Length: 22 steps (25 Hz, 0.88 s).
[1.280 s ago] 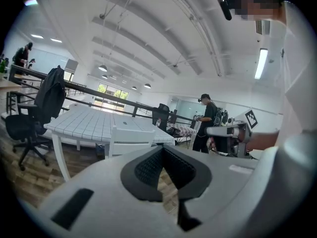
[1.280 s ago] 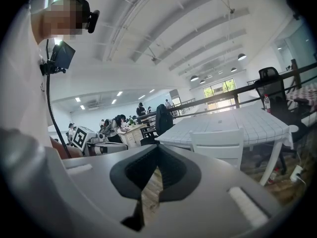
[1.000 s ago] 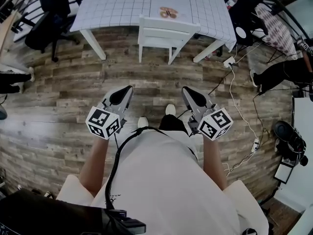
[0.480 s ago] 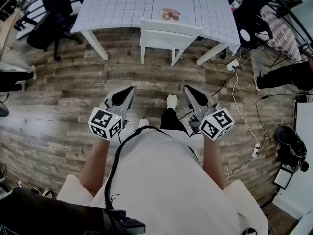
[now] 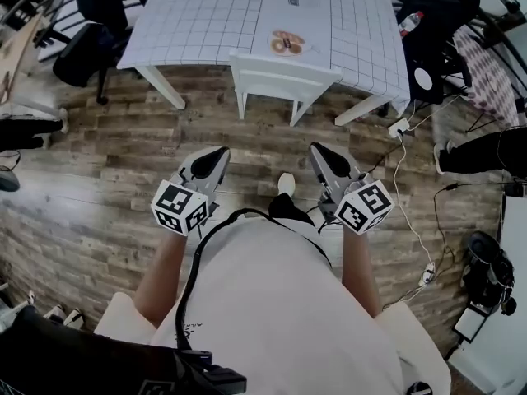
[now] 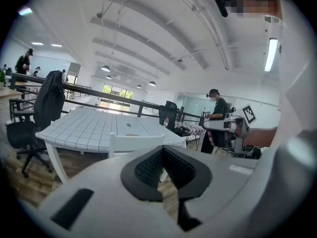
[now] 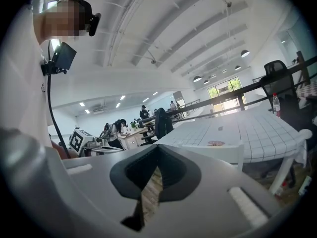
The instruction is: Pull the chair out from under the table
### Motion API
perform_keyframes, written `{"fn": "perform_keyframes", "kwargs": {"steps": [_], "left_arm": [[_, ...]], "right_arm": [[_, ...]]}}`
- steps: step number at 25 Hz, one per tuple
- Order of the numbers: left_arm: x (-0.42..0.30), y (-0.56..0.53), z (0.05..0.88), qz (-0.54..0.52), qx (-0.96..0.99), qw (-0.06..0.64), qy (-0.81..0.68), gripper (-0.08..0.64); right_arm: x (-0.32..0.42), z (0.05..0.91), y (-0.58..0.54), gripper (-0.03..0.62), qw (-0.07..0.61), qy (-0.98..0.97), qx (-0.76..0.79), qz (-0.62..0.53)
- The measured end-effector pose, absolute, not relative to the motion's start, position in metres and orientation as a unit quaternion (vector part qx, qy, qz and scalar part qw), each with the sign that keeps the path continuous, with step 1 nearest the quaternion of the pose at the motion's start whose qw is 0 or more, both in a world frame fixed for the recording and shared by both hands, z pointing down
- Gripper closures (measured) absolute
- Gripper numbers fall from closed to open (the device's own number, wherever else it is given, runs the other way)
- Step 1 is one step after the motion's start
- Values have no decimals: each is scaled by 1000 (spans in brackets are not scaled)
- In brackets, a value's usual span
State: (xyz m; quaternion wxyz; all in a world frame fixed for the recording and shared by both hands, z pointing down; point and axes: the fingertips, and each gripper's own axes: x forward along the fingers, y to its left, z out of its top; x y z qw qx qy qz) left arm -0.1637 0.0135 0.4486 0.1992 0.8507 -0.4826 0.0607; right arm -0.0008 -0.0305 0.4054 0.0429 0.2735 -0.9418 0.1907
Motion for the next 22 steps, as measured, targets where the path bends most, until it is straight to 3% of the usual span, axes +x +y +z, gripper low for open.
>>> {"fn": "perform_keyframes", "kwargs": {"steps": [22], "left_arm": [[-40,-164,444,90,819,196,-532,554]], "right_arm": [[136,419,-215,586,47,-952,217,211]]}}
